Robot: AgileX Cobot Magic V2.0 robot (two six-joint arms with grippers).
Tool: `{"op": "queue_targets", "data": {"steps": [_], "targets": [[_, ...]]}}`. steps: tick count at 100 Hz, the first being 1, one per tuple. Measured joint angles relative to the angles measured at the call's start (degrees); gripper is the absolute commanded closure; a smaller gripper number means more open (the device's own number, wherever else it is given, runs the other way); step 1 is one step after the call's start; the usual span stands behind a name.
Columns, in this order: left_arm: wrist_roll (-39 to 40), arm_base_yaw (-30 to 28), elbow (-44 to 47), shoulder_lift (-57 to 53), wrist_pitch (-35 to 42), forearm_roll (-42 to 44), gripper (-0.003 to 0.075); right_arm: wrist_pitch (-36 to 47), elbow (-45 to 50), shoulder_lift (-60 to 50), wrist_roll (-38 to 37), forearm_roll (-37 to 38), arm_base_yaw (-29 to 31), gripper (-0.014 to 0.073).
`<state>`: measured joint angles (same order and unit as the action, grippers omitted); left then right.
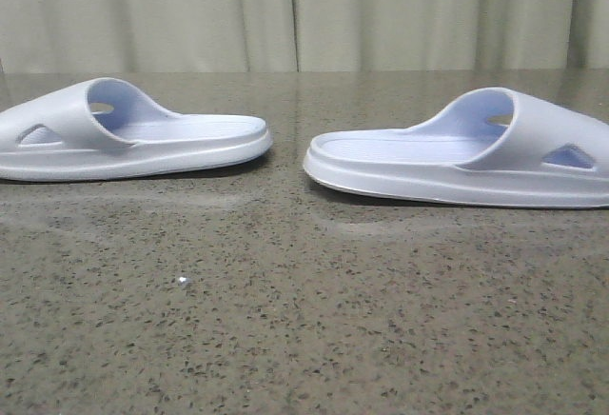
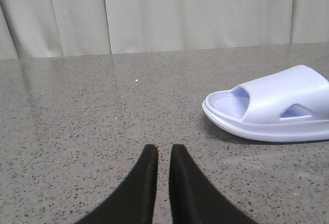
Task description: Insert blue slippers together front up
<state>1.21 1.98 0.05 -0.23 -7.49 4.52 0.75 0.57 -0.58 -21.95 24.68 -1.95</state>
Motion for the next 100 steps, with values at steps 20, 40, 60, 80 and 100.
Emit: {"op": "queue_targets", "data": {"steps": [20,40,60,80,100], "targets": [[0.00,0.00,0.00,0.00,0.00,0.00,0.0704,0.00,0.00,0.00,0.00,0.00,0.00,0.0672],[0.00,0.00,0.00,0.00,1.49,0.00,0.0704,2.24,0.00,0.00,0.00,0.00,0.00,0.0672],[0.00,0.00,0.00,0.00,6.19,-4.52,0.0705,3.52,0.00,0.00,-0.13,-1.48,0.00,0.0672],[0.00,0.00,-0.48,0.00,5.78,-19.56,0.0705,1.46,-1.29,0.00,-2.71,-3.19,0.00,0.0672],[0.10,0.00,-8.26,0.29,-1.33,-32.27,0.0705,-3.77,-9.85,0.00,-3.01,-3.54,0.00,0.0672]]}}
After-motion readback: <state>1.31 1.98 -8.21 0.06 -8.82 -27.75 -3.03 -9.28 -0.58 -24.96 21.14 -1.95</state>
